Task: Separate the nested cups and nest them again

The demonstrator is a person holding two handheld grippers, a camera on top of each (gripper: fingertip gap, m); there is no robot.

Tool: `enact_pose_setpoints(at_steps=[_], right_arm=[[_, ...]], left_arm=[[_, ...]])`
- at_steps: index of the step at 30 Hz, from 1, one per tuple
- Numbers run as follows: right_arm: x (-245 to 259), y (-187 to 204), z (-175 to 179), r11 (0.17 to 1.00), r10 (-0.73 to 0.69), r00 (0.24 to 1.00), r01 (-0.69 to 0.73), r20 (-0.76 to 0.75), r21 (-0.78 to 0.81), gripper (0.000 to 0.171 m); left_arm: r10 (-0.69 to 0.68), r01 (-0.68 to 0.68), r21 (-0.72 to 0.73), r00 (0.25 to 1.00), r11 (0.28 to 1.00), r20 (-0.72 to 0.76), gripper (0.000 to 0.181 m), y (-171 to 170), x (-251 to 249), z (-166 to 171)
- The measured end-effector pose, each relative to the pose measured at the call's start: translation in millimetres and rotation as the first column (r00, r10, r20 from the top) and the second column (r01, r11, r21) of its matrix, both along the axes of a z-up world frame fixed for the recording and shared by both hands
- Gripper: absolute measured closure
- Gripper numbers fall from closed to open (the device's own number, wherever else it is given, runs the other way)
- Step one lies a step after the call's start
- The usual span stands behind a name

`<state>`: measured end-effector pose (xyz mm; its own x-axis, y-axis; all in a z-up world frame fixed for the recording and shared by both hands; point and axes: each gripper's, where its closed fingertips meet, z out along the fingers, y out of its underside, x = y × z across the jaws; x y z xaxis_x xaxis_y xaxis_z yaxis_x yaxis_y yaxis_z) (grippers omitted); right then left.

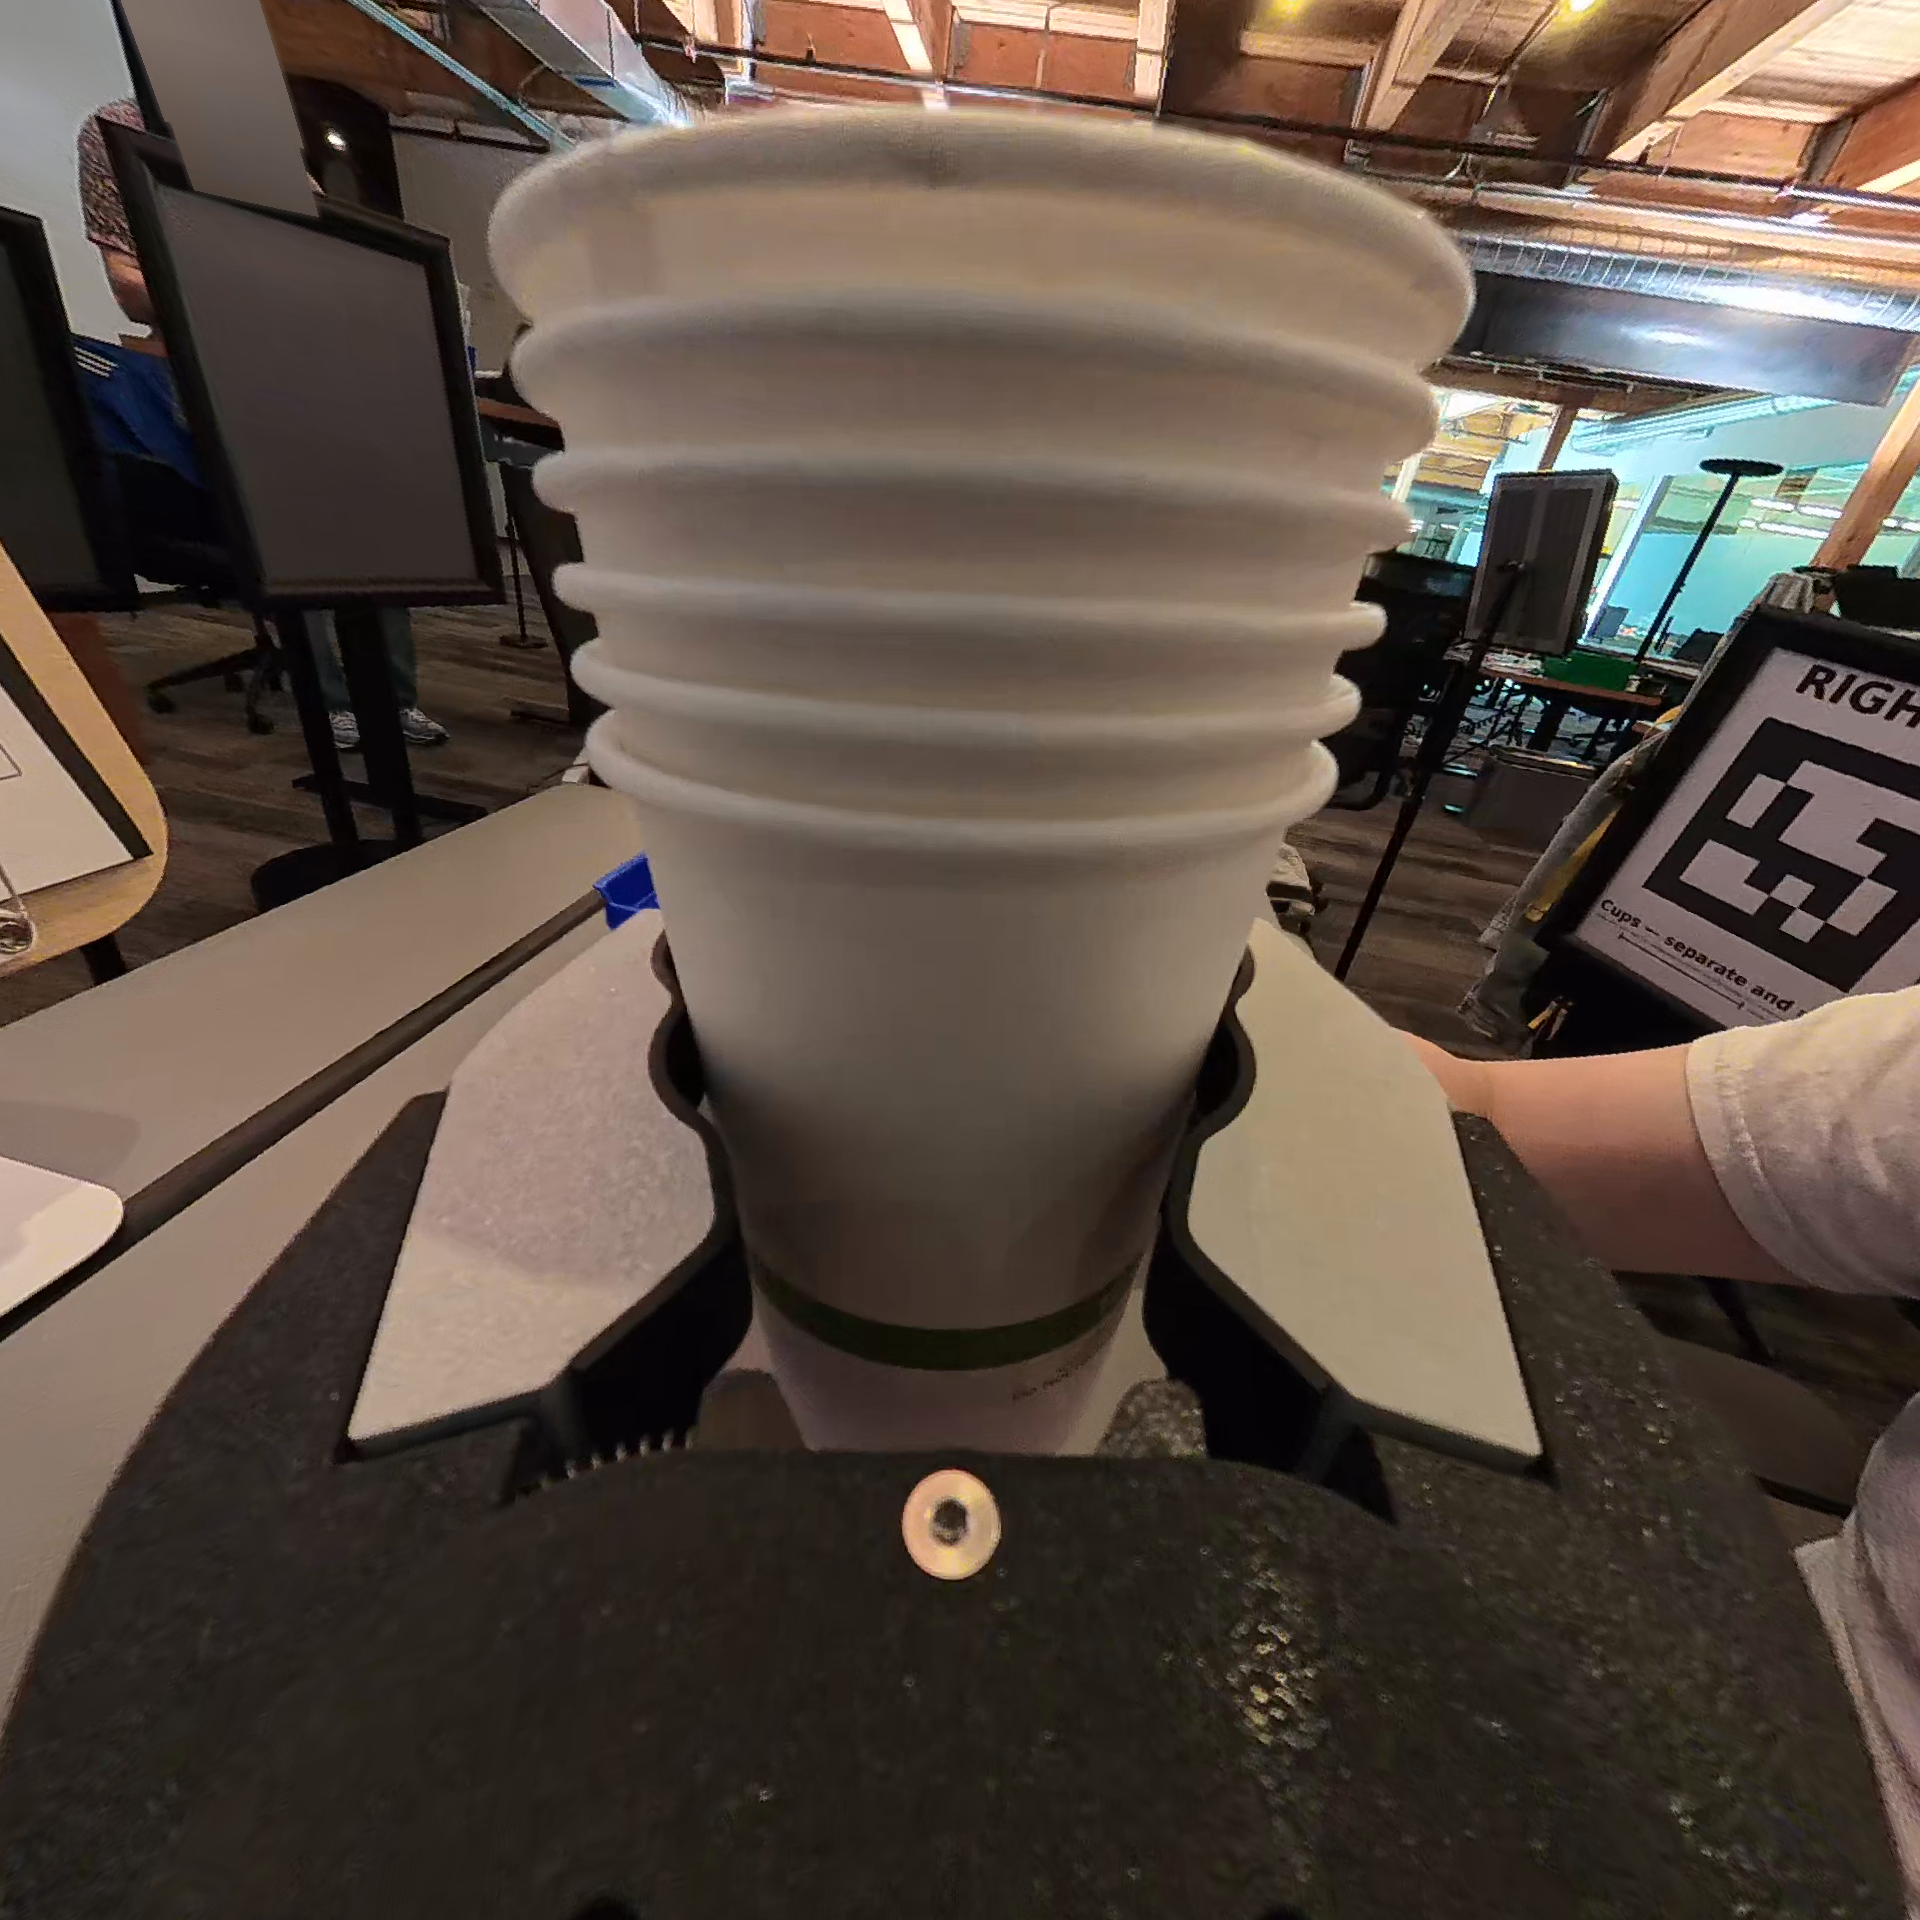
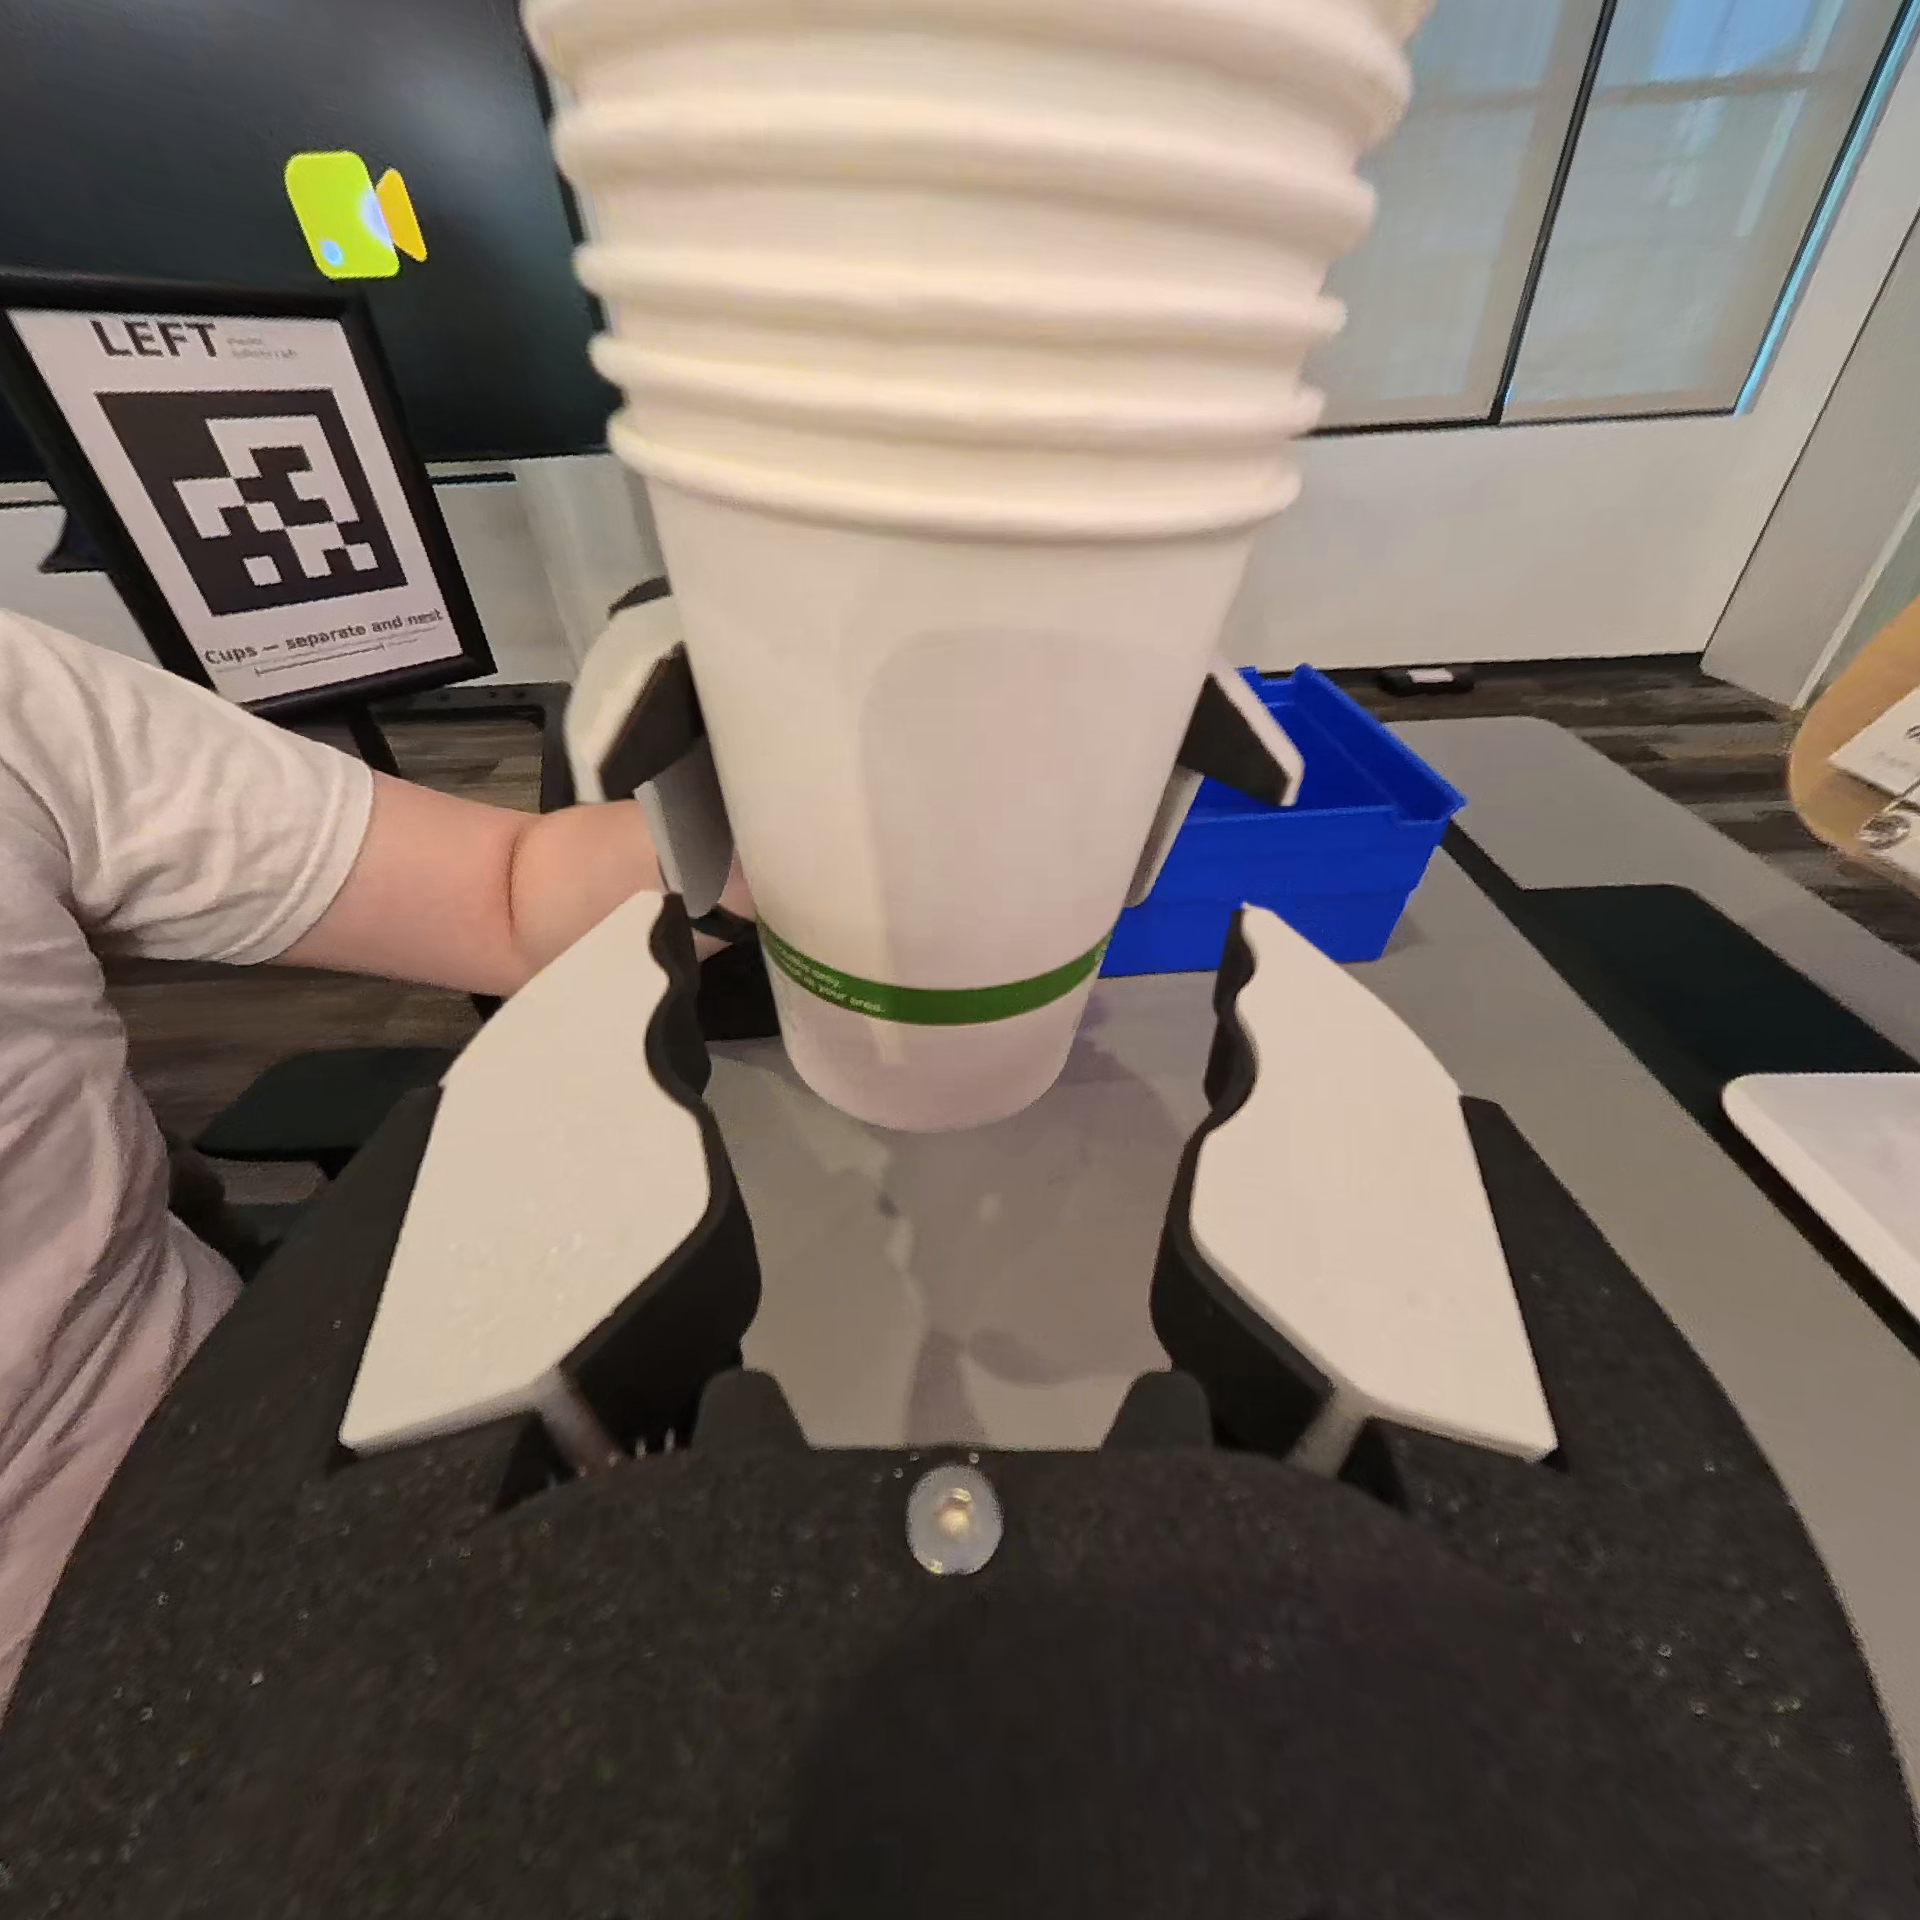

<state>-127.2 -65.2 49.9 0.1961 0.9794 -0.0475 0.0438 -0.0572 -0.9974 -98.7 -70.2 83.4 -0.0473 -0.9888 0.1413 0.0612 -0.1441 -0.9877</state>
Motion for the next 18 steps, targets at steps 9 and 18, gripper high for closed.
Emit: enact_pose_setpoints(at_steps=[9, 18], right_arm=[[-17.9, -1.0, -13.0, 1.000, 0.018, 1.000, -0.018, 0.019, -0.009, 0.095], [-13.9, -1.4, -16.0, 1.000, 0.018, 0.998, -0.017, 0.064, -0.017, 0.096]], left_arm=[[-0.004, 0.004, 0.009, 0.999, 1.000, -0.036, 0.085, -0.1, 1.6, -5.3], [-0.016, 0.016, 0.006, 0.999, 1.000, -0.052, 0.082, -1.0, 2.9, -8.6]])
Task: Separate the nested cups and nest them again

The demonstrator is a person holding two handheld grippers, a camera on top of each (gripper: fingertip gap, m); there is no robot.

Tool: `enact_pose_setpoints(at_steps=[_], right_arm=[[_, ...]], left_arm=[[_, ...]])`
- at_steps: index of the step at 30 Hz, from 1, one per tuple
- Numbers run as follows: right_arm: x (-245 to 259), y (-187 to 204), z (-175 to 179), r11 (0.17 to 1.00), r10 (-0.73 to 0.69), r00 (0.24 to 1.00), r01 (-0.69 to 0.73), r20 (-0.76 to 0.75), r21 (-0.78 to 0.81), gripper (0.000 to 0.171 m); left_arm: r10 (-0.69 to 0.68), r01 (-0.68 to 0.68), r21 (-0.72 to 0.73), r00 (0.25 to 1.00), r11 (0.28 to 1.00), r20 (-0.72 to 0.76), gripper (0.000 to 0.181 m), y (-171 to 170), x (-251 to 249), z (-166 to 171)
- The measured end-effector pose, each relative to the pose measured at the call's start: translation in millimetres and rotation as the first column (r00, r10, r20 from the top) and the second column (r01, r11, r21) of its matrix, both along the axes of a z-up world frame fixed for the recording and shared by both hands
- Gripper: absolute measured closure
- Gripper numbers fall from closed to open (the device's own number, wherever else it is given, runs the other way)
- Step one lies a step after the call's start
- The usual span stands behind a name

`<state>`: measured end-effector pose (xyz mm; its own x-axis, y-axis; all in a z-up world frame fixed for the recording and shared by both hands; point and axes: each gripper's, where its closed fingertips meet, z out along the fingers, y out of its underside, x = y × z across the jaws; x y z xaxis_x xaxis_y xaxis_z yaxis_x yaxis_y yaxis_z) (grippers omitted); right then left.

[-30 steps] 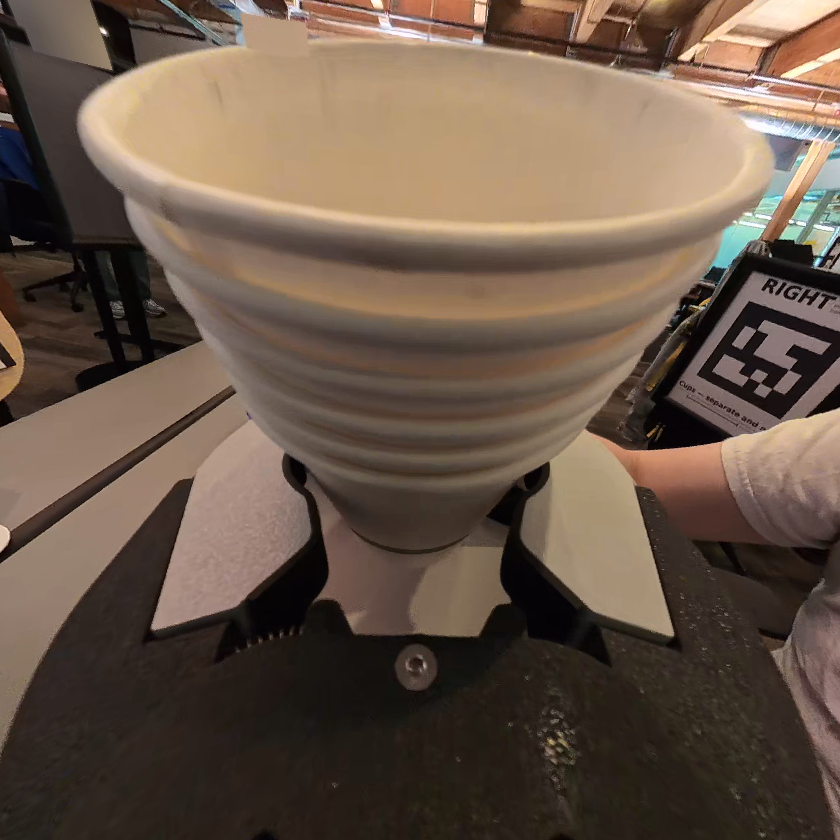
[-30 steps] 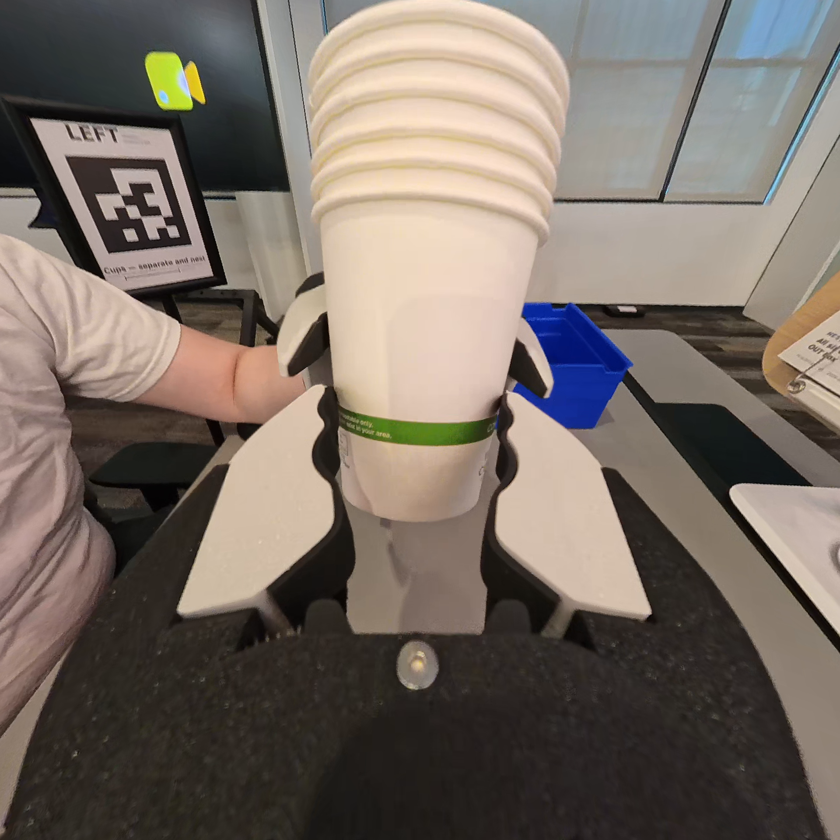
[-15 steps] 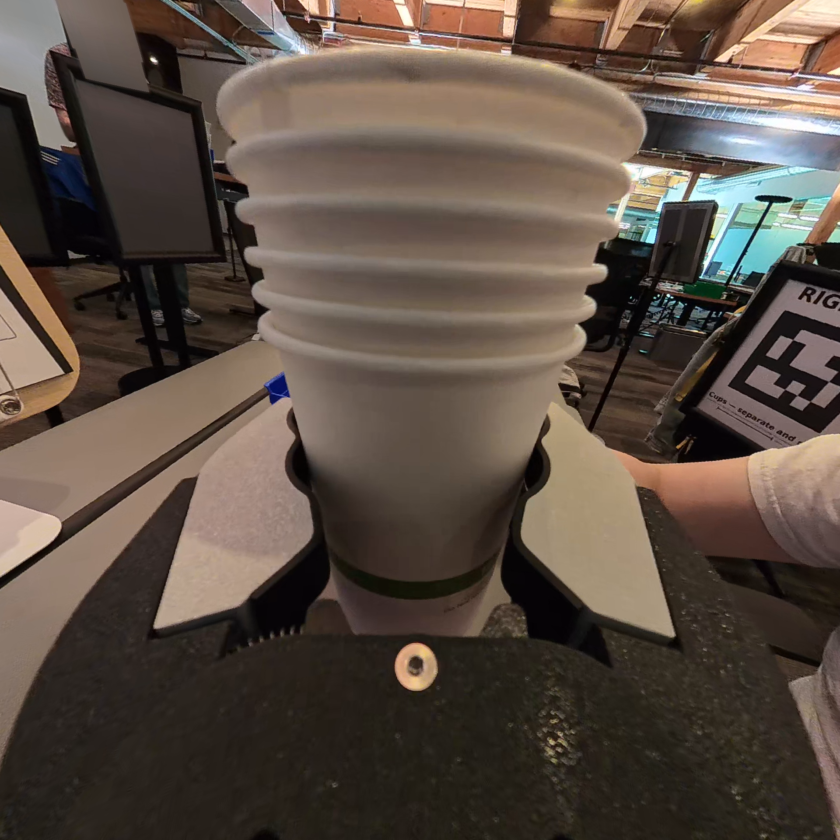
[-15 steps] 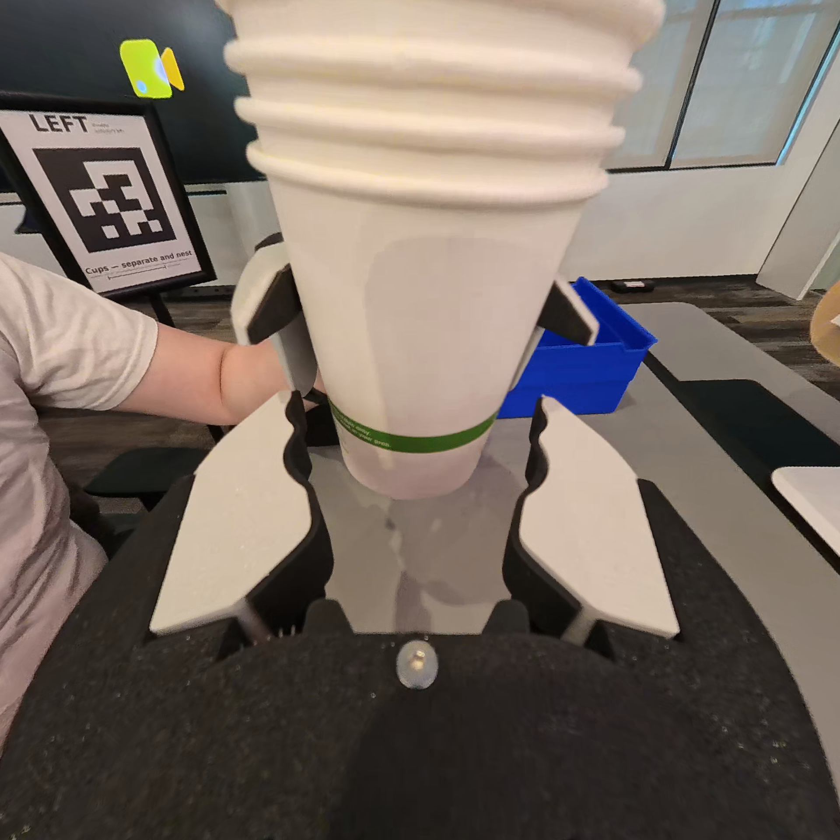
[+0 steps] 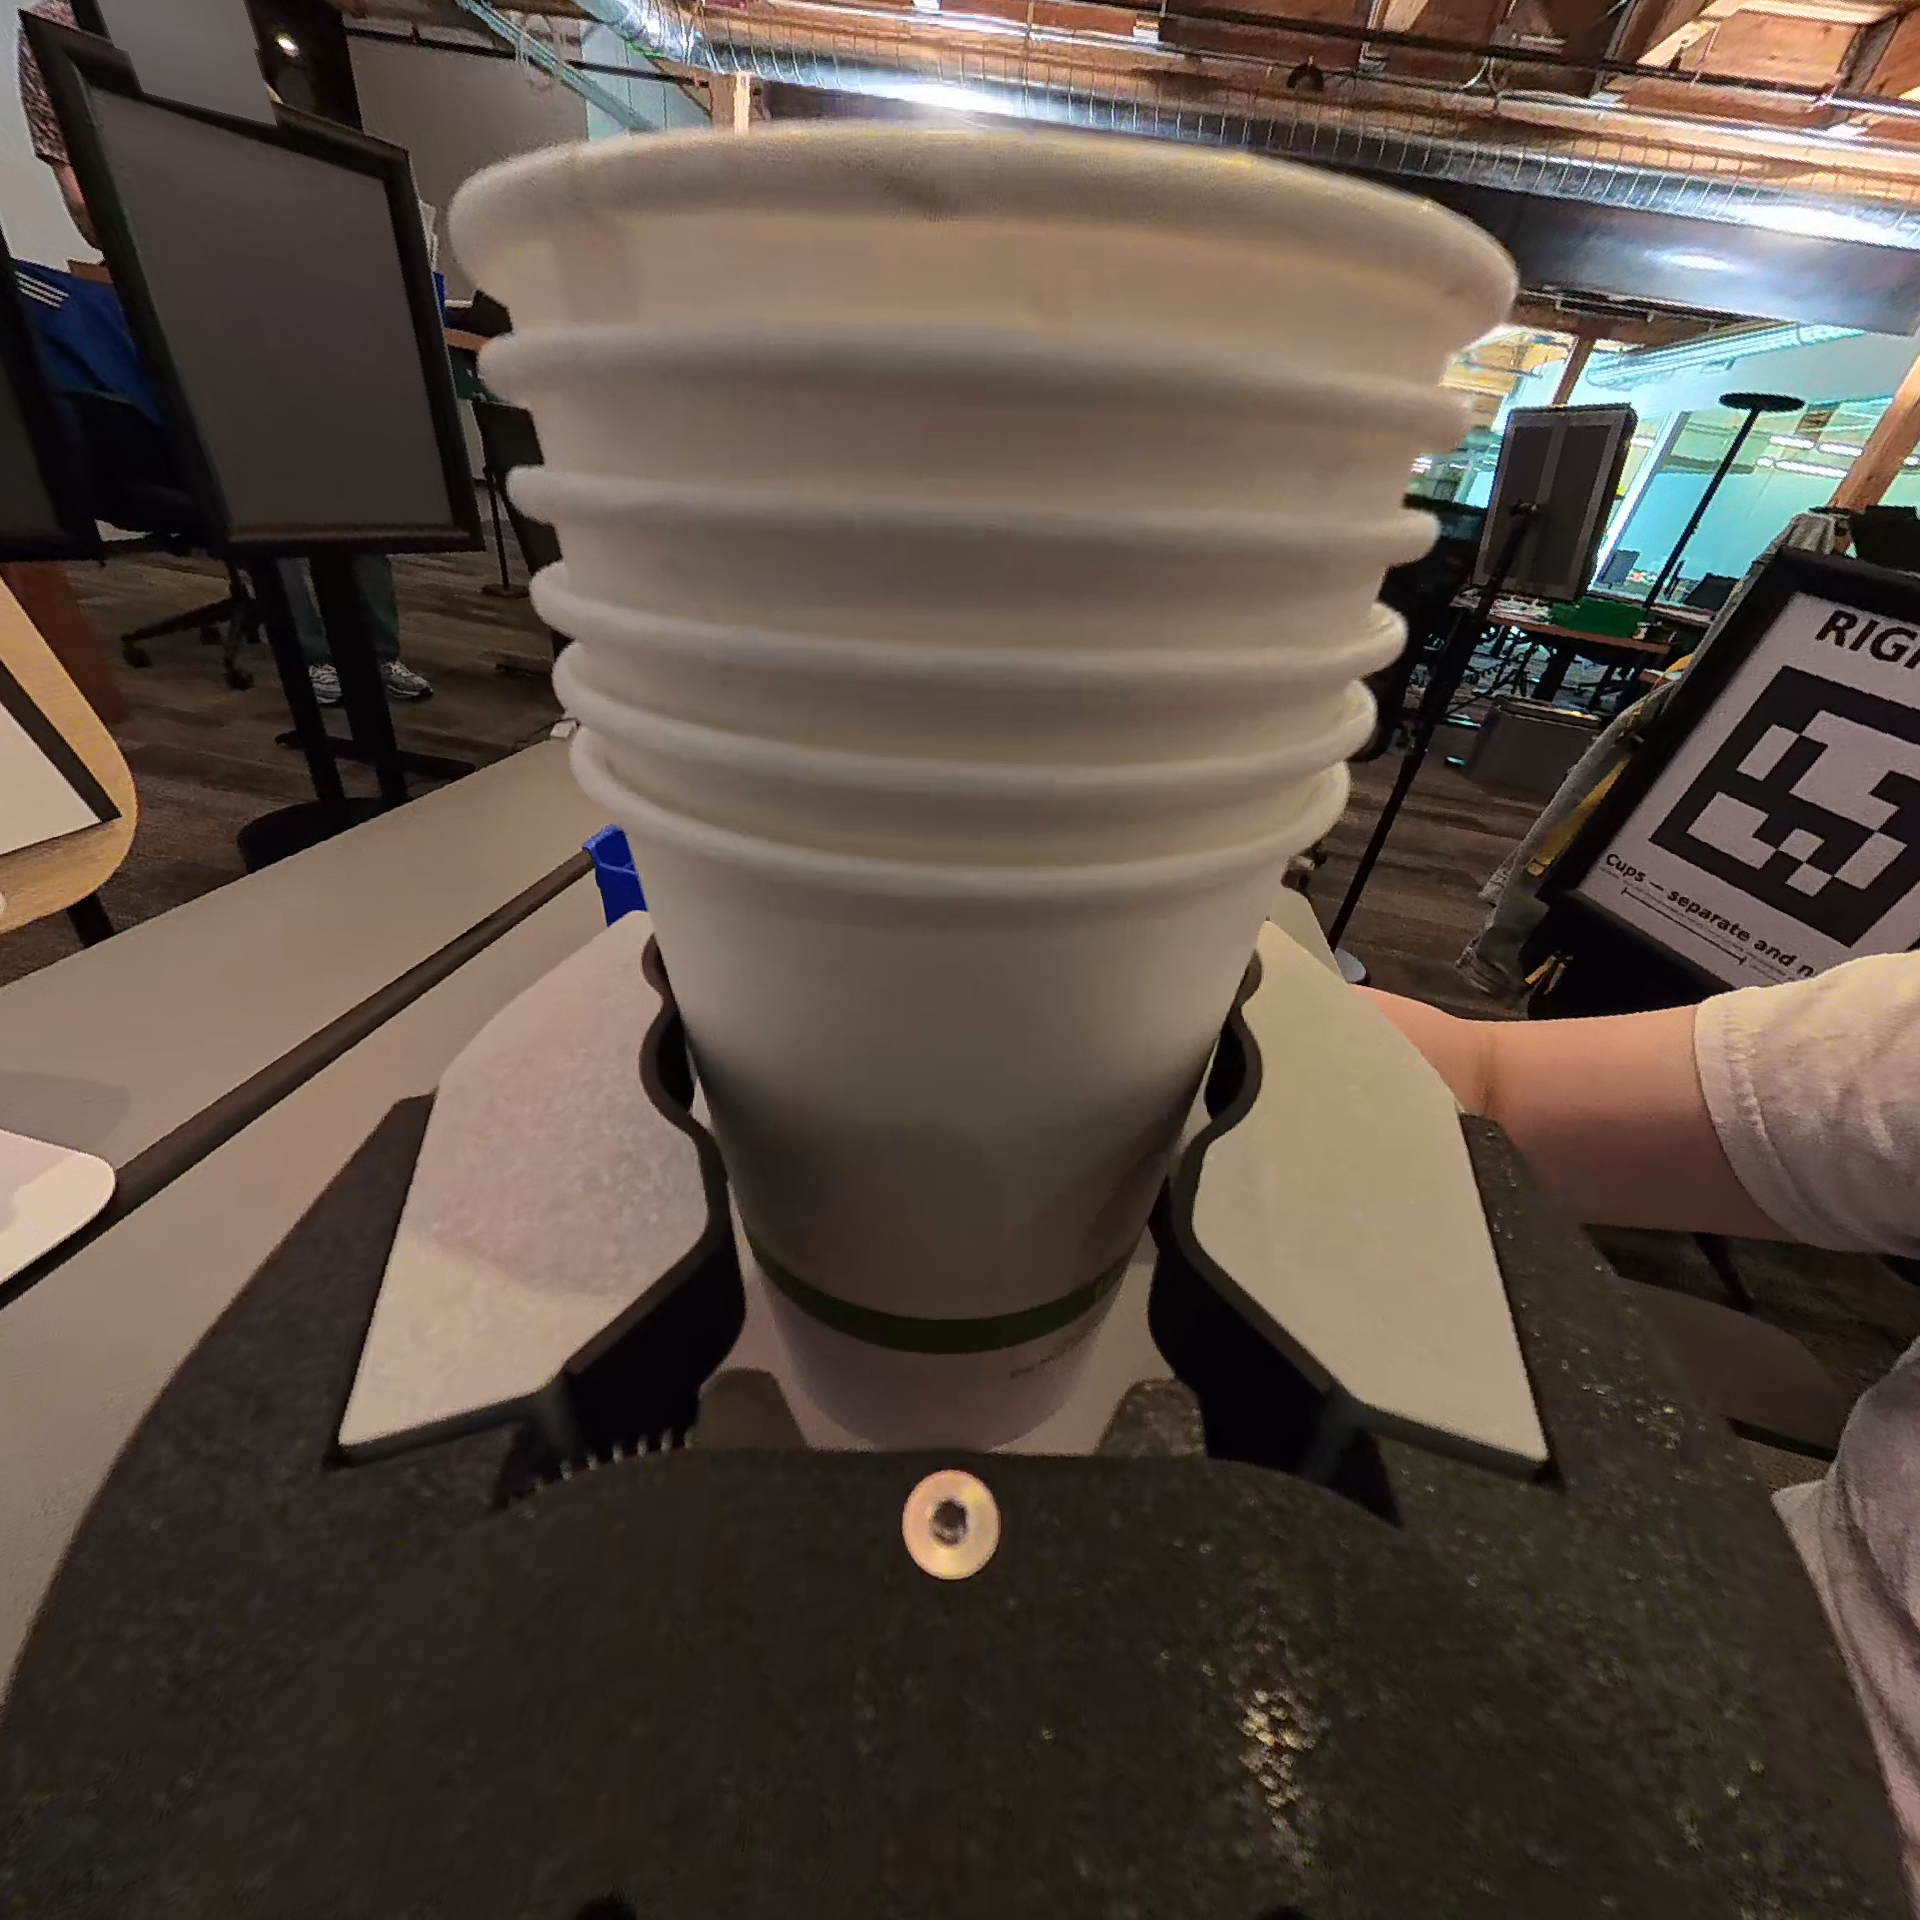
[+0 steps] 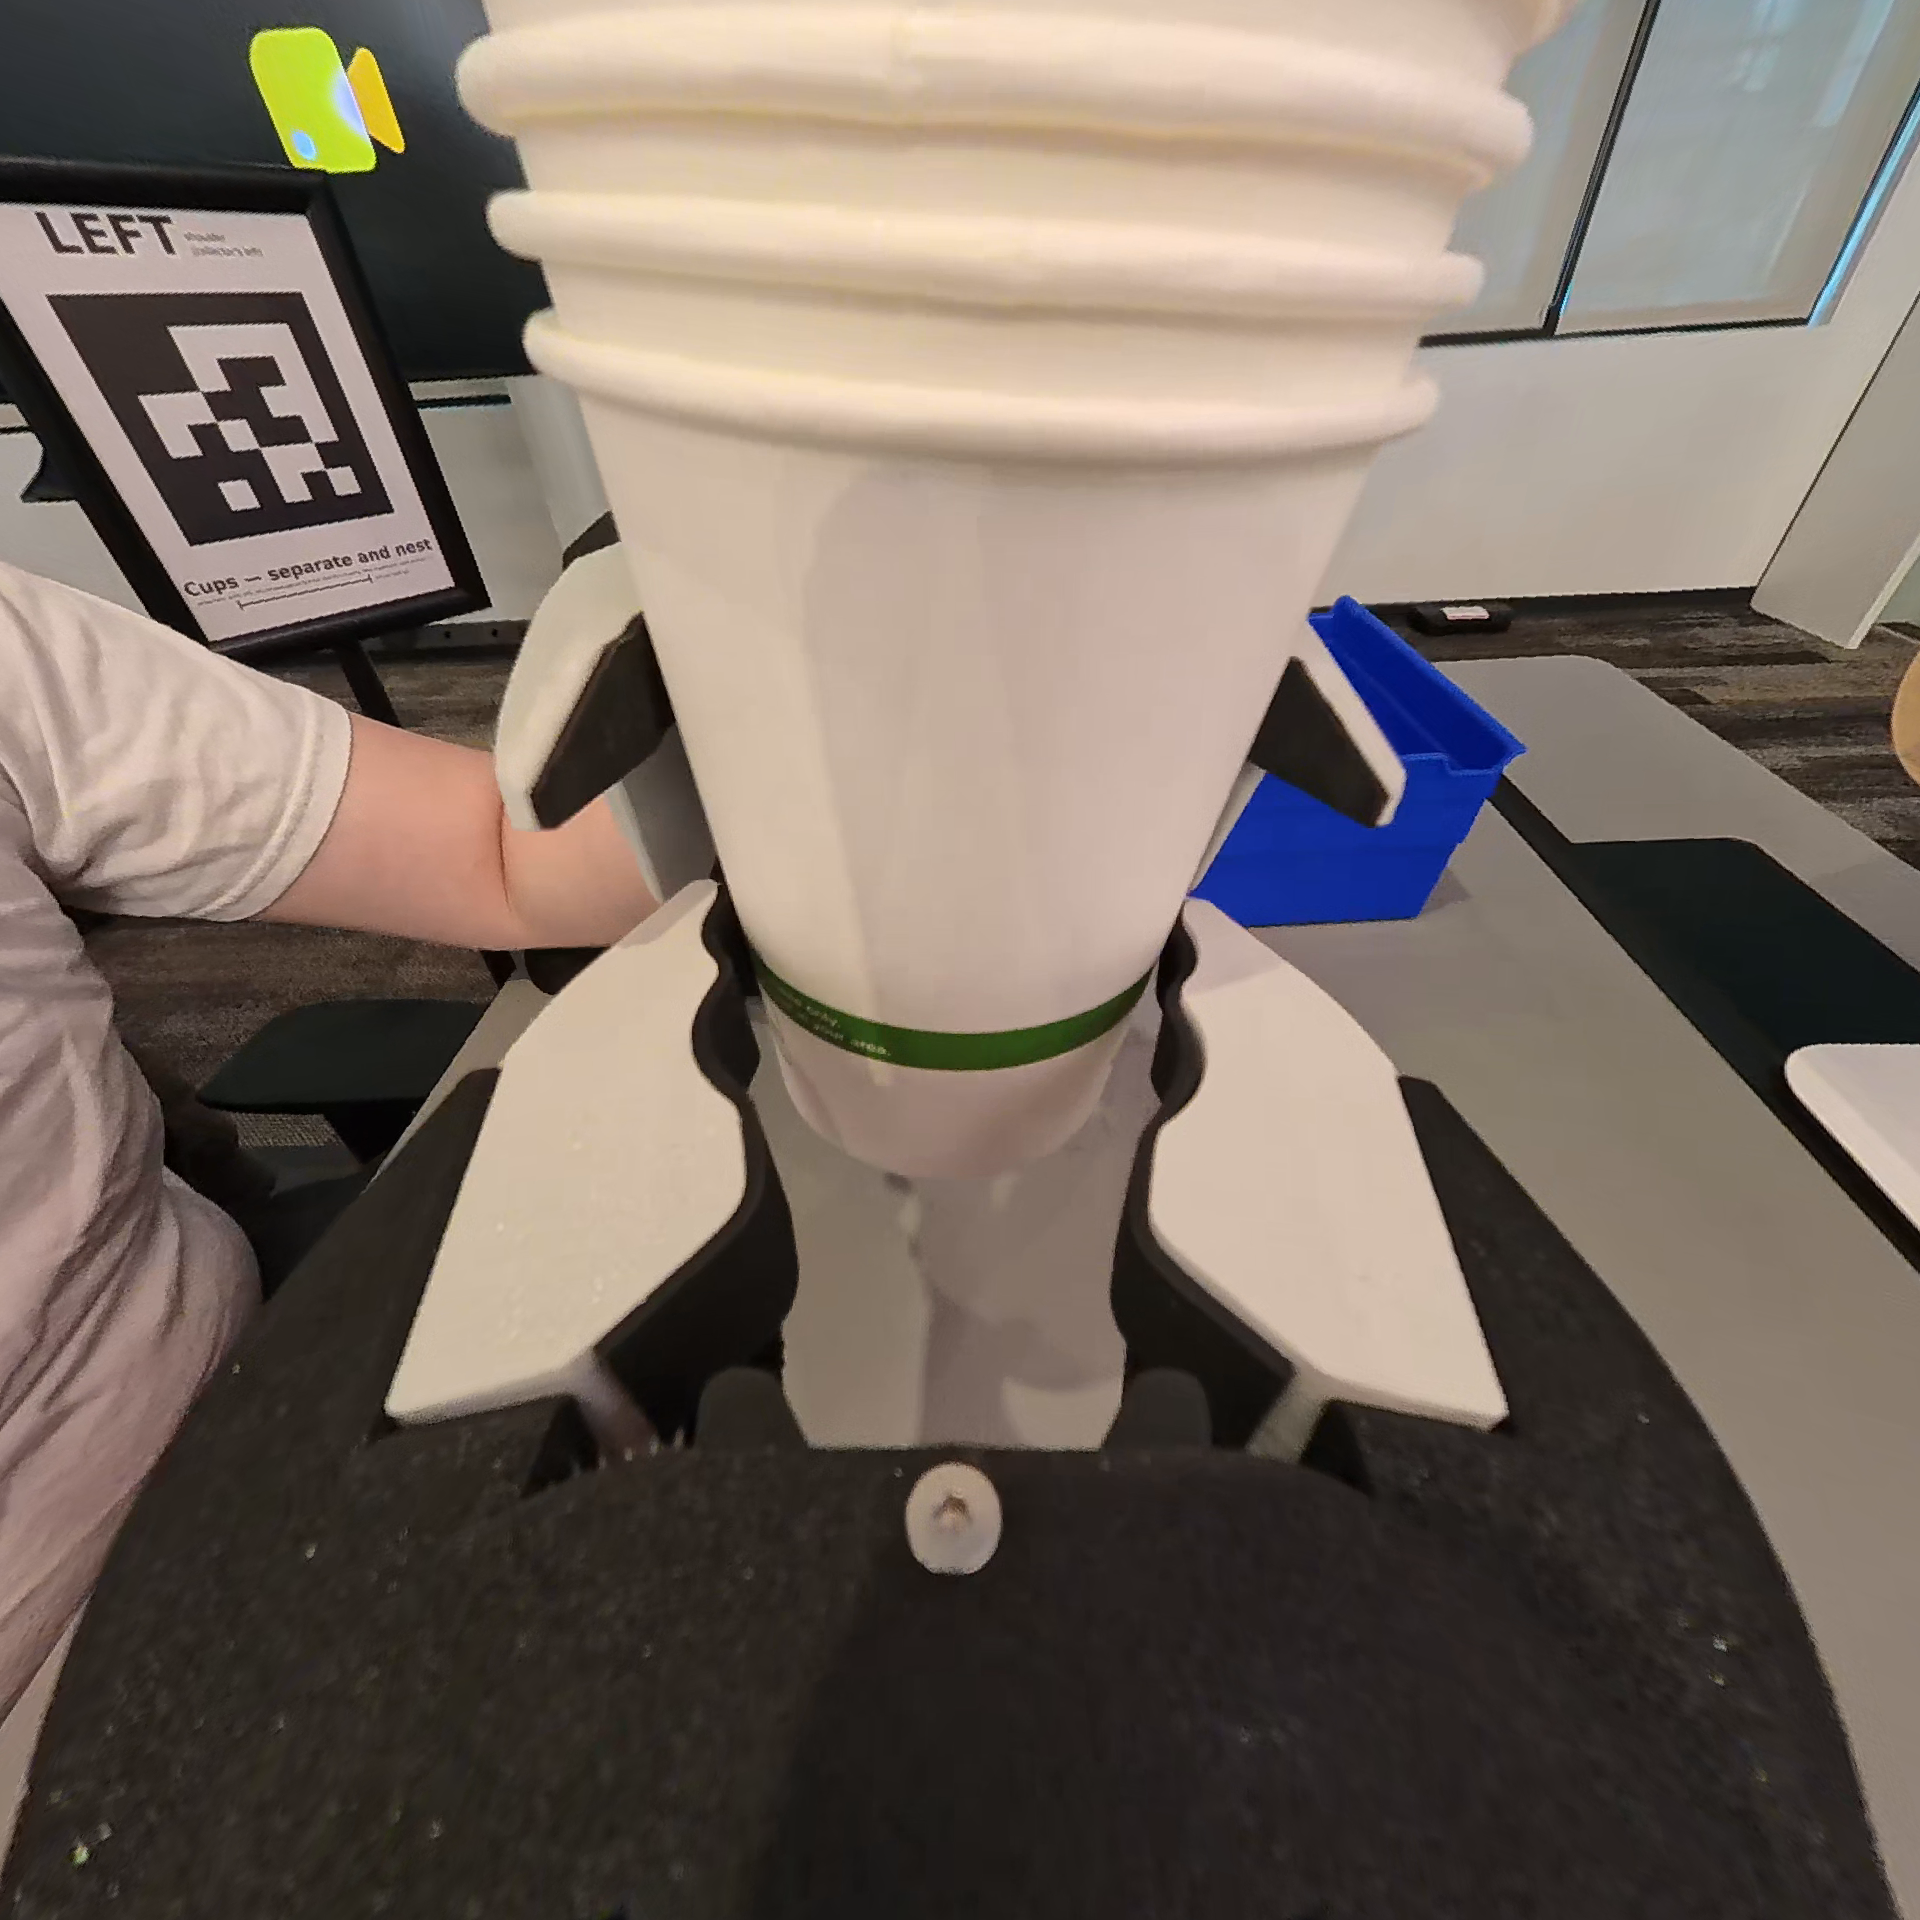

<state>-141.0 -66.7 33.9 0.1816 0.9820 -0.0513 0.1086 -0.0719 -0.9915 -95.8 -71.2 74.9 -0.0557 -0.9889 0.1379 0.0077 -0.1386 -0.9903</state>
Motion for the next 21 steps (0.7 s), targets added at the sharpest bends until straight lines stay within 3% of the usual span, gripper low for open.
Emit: enact_pose_setpoints(at_steps=[21], right_arm=[[2.6, 1.9, -5.1, 1.000, -0.014, 0.999, 0.013, 0.042, 0.013, 0.096]], left_arm=[[-0.014, 0.014, -0.002, 1.000, 1.000, -0.024, 0.082, 0.6, 1.1, -6.9]])
